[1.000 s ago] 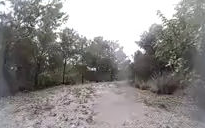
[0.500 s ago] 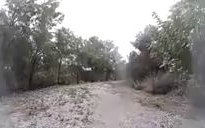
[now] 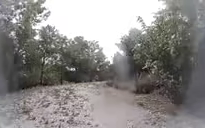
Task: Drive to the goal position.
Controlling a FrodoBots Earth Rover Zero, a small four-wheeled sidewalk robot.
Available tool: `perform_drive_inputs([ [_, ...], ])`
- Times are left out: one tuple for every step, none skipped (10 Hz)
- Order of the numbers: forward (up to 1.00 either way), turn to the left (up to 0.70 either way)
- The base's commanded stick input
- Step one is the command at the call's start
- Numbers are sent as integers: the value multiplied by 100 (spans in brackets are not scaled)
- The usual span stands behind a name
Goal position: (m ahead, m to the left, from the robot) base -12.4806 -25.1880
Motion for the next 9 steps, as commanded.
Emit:
perform_drive_inputs([
  [0,-45],
  [0,-45],
  [0,-45],
  [0,-45],
  [0,-45],
  [0,-45],
  [0,-45],
  [0,-45],
  [0,-45],
])
